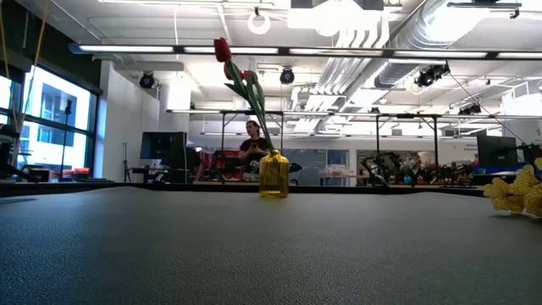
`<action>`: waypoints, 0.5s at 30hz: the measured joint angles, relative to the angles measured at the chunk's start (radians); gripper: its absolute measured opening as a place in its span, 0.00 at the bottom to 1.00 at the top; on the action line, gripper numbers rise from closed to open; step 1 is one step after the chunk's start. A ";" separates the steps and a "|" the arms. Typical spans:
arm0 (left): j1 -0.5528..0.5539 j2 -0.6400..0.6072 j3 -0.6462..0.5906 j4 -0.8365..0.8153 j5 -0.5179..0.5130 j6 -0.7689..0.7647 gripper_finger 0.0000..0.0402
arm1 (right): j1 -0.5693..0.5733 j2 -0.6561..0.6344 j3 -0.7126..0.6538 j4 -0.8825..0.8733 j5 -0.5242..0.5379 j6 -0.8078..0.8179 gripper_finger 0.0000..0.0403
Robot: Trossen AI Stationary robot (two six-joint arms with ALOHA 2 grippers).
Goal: Sort flowers into vase by color
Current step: Put the white flowers into the green vase
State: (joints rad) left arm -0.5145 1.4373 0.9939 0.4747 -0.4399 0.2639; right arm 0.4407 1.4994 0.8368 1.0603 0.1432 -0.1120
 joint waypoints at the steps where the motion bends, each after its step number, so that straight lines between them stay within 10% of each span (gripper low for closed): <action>1: 0.006 0.004 0.000 0.013 0.017 0.000 0.56 | -0.003 0.000 0.000 0.000 0.001 -0.001 0.00; 15: 0.086 0.057 0.000 0.085 0.079 0.000 0.44 | -0.051 0.000 0.000 0.029 0.006 -0.001 0.00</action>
State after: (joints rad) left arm -0.4281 1.4948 0.9943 0.5595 -0.3609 0.2636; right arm 0.3899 1.4998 0.8371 1.0897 0.1494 -0.1127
